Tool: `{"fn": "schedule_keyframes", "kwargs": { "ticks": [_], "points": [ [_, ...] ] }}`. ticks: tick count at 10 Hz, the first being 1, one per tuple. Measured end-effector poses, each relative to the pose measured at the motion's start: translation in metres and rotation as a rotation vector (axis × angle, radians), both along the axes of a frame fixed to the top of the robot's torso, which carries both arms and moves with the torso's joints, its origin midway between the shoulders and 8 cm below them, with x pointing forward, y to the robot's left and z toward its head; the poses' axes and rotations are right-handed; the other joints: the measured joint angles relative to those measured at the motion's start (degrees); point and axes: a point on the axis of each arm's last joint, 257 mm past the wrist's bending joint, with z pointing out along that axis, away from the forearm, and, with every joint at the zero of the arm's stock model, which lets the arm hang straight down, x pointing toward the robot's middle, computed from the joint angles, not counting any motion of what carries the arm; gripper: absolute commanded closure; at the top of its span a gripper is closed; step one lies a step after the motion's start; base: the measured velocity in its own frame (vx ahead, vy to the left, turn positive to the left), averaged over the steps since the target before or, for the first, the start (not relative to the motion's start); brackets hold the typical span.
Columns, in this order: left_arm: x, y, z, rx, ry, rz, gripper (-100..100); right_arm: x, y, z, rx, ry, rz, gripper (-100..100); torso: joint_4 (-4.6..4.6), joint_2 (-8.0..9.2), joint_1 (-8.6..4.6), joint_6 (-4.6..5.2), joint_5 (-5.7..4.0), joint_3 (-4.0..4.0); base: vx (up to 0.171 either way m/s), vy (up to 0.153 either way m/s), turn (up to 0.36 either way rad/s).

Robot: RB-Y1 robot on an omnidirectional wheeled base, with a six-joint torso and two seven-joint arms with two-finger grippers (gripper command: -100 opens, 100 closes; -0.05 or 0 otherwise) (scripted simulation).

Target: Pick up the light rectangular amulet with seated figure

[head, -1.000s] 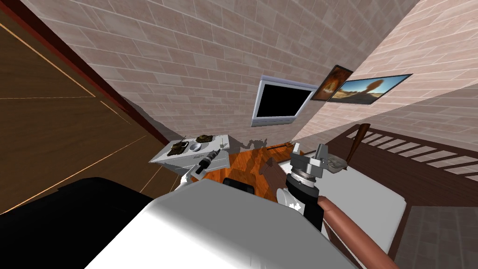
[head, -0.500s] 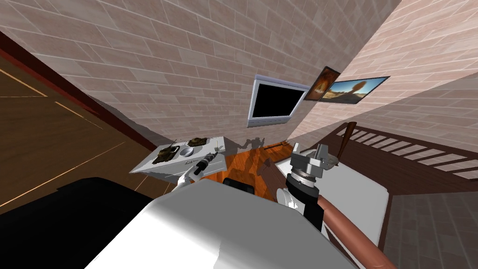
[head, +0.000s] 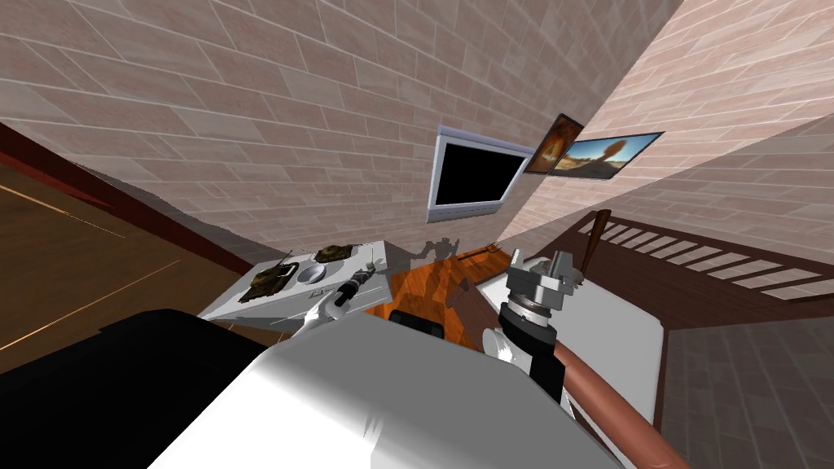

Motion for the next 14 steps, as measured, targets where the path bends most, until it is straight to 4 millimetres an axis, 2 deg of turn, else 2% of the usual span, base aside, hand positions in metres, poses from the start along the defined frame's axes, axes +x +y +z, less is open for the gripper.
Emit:
{"fn": "schedule_keyframes", "kwargs": {
  "ticks": [3, 4, 5, 9, 14],
  "points": [
    [-0.009, 0.016, -0.011, 0.056, 0.045, 0.007, -100, 0.000, 0.000, 0.000, 0.000, 0.000, 0.000, 0, 0.02, 0.10, 0.03, 0.00, 0.00, 0.06, 0.047, -0.005, -0.034],
    [-0.009, 0.016, -0.012, 0.059, 0.048, 0.007, 0, 0.000, 0.000, 0.000, 0.000, 0.000, 0.000, 0, 0.04, 0.20, 0.04, -0.01, 0.01, 0.11, 0.000, 0.000, 0.000],
    [-0.009, 0.016, -0.012, 0.058, 0.047, 0.007, -100, 0.000, 0.000, 0.000, 0.000, 0.000, 0.000, 0, 0.06, 0.27, 0.04, -0.01, 0.01, 0.16, 0.095, -0.051, 0.116],
    [-0.023, 0.022, -0.026, 0.047, 0.063, -0.047, -100, 0.000, 0.000, 0.000, 0.000, 0.000, 0.000, 0, -0.03, -0.11, -0.18, -0.01, -0.04, -0.06, 0.098, -0.056, 0.071],
    [-0.039, 0.029, -0.034, 0.036, 0.066, -0.093, -100, 0.000, 0.000, 0.000, 0.000, 0.000, 0.000, 0, 0.00, 0.02, -0.07, -0.04, -0.02, 0.01, 0.083, -0.040, 0.079]
  ]
}}
